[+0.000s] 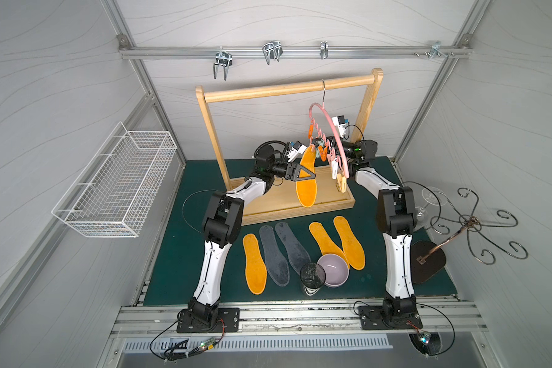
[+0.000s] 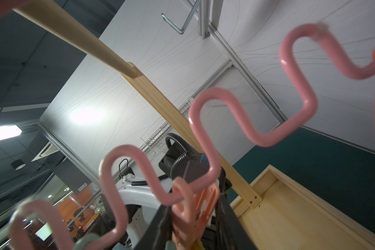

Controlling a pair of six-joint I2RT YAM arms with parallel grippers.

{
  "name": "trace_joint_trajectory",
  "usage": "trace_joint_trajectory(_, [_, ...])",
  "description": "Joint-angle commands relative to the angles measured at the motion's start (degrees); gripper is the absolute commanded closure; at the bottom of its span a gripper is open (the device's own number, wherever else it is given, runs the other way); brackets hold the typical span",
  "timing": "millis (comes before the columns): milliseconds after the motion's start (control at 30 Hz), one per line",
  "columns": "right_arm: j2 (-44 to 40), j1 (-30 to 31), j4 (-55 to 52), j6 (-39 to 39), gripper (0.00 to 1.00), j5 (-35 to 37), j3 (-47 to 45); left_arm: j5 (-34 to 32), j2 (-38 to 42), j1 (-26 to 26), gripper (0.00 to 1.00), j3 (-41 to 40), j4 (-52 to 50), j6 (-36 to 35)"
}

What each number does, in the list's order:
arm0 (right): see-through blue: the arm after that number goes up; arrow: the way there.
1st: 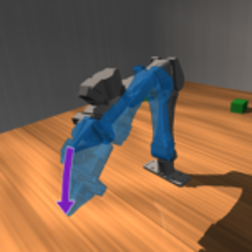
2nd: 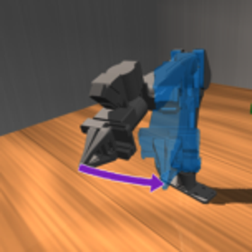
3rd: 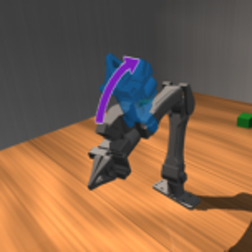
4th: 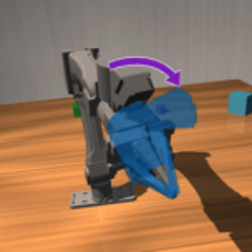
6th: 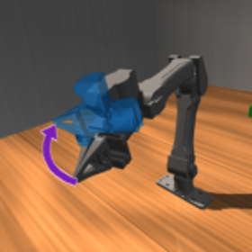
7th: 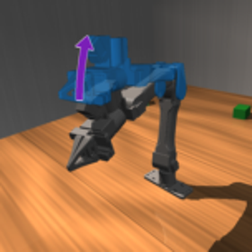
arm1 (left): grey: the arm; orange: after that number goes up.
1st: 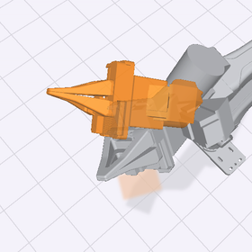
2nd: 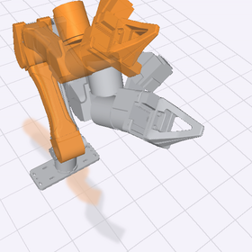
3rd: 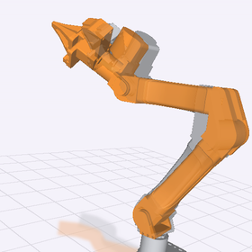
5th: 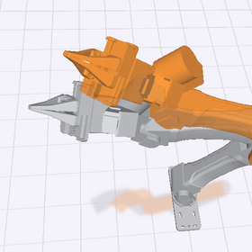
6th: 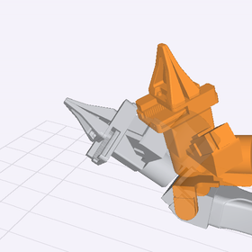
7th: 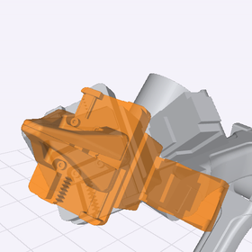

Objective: Take the shoe insoles off the hanger
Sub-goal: Open the clamp at the hanger.

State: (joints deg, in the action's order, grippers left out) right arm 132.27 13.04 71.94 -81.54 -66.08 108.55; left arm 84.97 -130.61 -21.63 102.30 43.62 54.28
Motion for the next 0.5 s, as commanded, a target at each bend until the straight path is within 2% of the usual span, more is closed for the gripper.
trace_joint_trajectory(0, [0.45, -0.15, 2.76, -1.30, 0.68, -0.28, 2.17, 1.01, -1.44, 0.63, 0.97, 2.72, 3.98, 1.77])
trace_joint_trajectory(267, [0.27, -0.20, 2.76, -1.52, 0.70, -0.19, 2.26, 0.56, -2.25, 1.24, 0.97, 3.05, 3.93, 2.58])
trace_joint_trajectory(467, [0.45, 0.05, 2.85, -0.93, 0.60, -0.10, 2.28, 0.45, -2.28, 1.06, 0.97, 3.01, 3.93, 3.43])
